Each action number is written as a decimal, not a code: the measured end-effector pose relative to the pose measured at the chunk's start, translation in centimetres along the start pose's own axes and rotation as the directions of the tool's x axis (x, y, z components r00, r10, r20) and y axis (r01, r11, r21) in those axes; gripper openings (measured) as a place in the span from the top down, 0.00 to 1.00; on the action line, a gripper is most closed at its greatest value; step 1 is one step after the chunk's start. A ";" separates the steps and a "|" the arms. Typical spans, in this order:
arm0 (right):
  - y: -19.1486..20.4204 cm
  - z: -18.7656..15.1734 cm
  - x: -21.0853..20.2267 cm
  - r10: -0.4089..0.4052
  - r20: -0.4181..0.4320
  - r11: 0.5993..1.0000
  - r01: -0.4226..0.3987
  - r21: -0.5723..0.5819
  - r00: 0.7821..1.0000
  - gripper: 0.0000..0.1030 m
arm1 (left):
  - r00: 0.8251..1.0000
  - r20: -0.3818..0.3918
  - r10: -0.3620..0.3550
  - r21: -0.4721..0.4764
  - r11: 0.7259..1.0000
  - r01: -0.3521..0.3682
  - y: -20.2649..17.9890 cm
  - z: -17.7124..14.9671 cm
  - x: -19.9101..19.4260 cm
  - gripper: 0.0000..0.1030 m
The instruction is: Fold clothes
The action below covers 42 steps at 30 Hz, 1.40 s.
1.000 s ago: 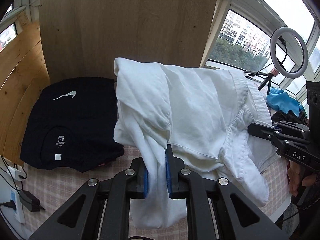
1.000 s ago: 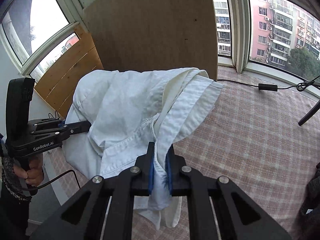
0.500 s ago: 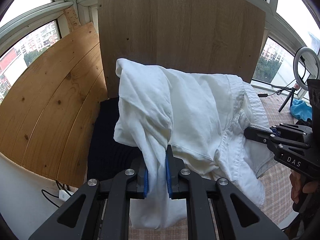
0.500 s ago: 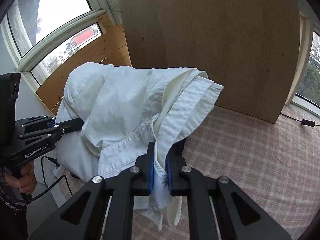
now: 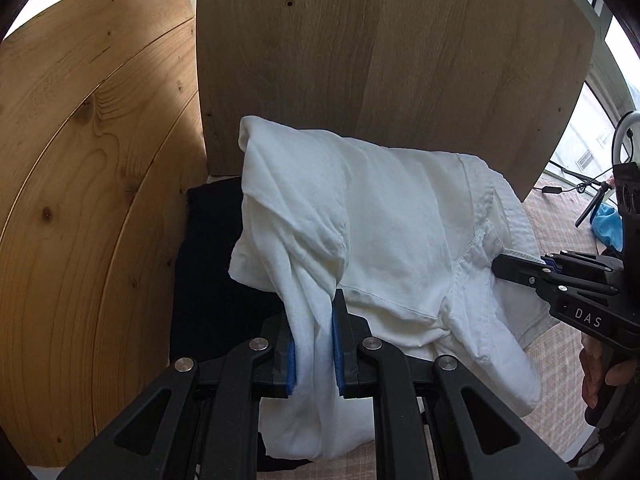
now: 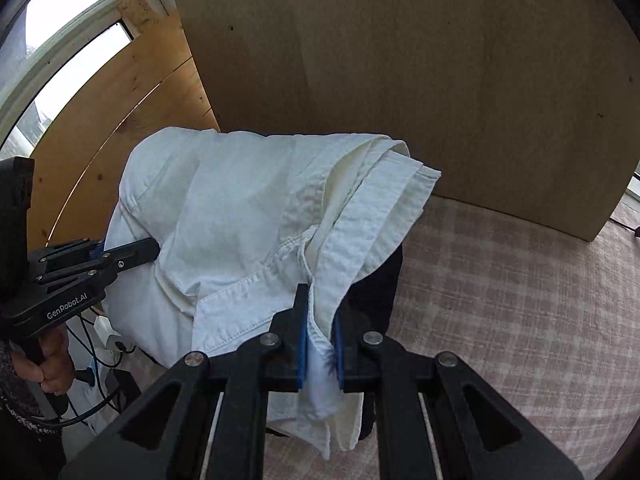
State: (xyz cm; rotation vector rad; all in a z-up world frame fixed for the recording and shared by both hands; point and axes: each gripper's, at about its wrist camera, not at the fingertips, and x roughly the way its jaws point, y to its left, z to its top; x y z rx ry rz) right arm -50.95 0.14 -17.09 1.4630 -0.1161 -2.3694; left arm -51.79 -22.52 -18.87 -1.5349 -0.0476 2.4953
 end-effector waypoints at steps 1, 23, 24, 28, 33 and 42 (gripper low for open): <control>-0.2 0.0 0.6 0.006 -0.014 1.000 -0.006 0.006 1.000 0.90 | 1.000 -0.010 0.001 -0.002 1.000 -0.001 0.3 0.0 0.6 0.88; -1.8 5.3 0.7 0.064 0.089 0.998 -0.062 -0.027 0.994 0.73 | 0.988 0.091 0.122 -0.013 0.993 -0.121 0.4 4.7 1.6 0.68; -1.5 5.8 1.9 0.062 0.083 0.998 -0.060 -0.032 0.995 0.73 | 0.988 0.083 0.129 -0.011 0.992 -0.128 0.3 5.1 2.6 0.69; -2.6 6.5 6.1 0.021 0.022 1.000 -0.020 -0.012 1.000 0.73 | 0.990 -0.002 0.141 -0.103 0.985 -0.140 3.5 5.0 6.5 0.62; -4.1 6.7 6.9 -0.050 0.021 0.999 0.050 0.006 0.999 0.73 | 0.980 0.049 0.194 -0.096 0.977 -0.189 3.3 4.5 4.1 0.63; -0.8 1.8 -0.7 0.081 0.036 0.993 -0.078 -0.090 0.996 0.71 | 0.988 0.078 0.134 -0.010 0.991 -0.134 0.1 1.2 -0.4 0.64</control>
